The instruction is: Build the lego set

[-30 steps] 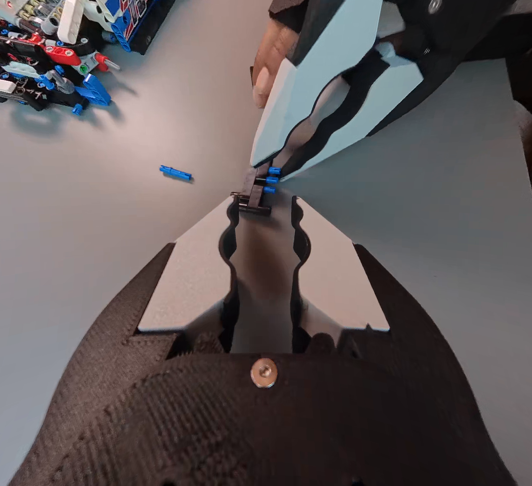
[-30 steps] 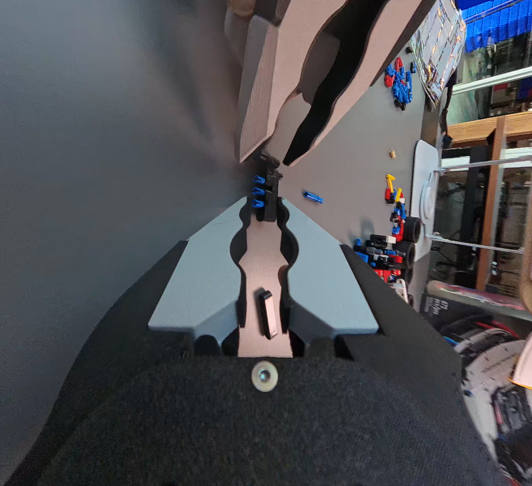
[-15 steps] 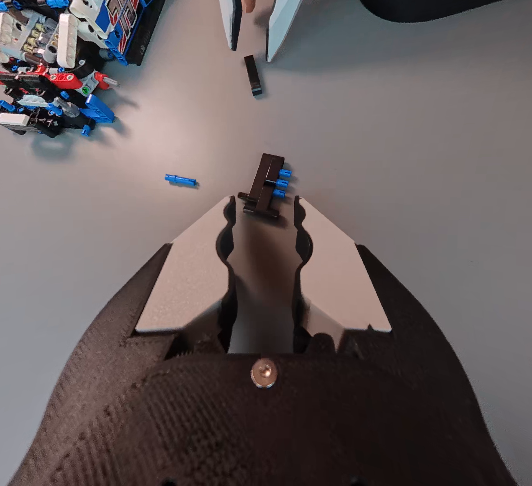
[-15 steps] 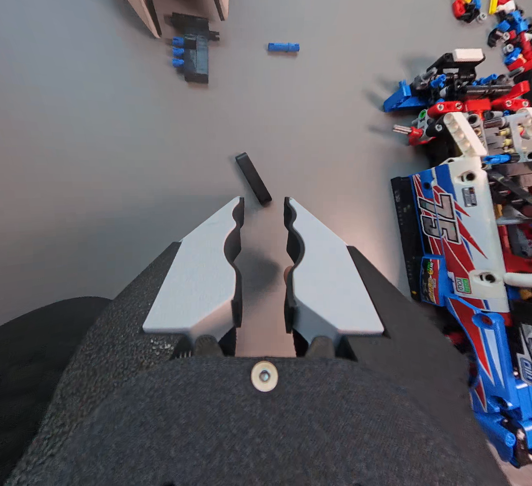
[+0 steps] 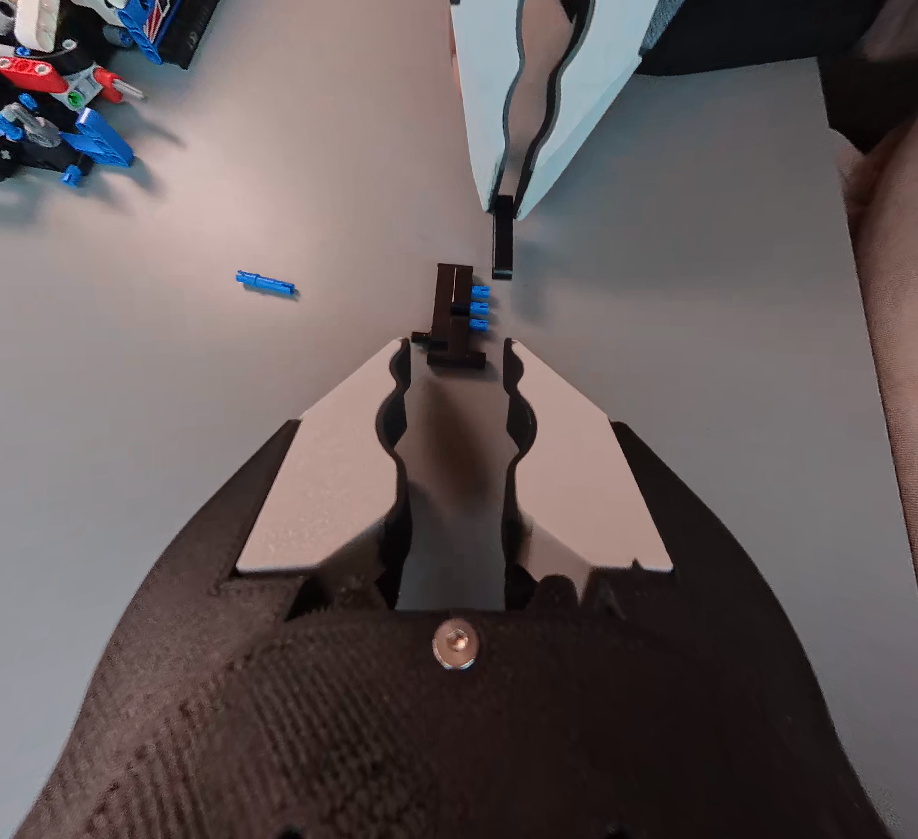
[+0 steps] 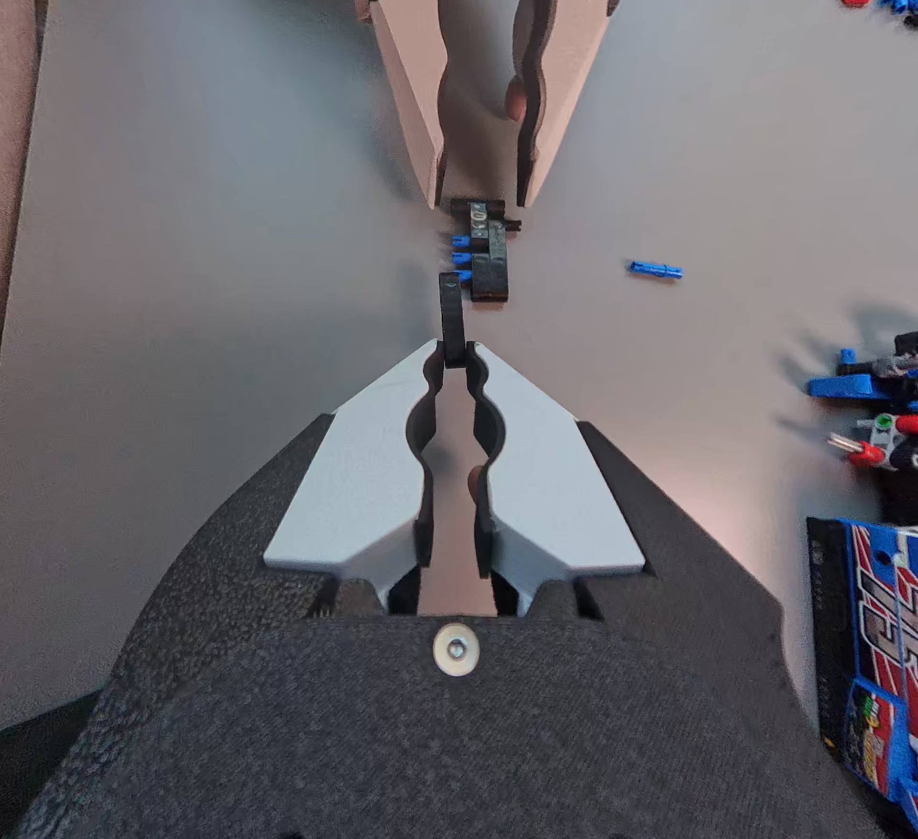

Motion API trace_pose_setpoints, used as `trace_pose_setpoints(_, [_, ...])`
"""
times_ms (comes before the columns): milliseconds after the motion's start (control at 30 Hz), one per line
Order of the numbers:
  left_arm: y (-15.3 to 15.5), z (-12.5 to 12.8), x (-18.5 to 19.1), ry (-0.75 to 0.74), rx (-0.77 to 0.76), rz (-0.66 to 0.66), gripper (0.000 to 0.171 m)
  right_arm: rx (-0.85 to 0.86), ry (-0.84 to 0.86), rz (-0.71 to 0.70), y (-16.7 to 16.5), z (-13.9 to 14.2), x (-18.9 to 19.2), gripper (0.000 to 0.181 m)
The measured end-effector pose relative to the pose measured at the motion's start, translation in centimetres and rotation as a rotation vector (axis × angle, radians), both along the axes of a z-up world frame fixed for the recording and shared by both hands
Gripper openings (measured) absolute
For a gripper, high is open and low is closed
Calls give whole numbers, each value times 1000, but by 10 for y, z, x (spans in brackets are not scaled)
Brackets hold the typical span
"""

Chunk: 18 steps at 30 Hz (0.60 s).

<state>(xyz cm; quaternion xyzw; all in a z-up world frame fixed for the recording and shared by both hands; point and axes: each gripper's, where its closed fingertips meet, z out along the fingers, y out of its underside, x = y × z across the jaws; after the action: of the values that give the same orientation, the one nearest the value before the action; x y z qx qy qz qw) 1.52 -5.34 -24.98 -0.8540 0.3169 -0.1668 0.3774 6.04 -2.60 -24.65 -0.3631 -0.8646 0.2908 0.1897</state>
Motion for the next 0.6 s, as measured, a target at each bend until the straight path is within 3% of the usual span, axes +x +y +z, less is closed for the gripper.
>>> trace_pose_setpoints(267, [1,0,4,41,61,-53,54,11,-74,-61,-18,-14,-12,5])
trace_pose_setpoints(600, [3,-9,10,81,62,-52,50,22,-43,-96,-20,-13,-21,14])
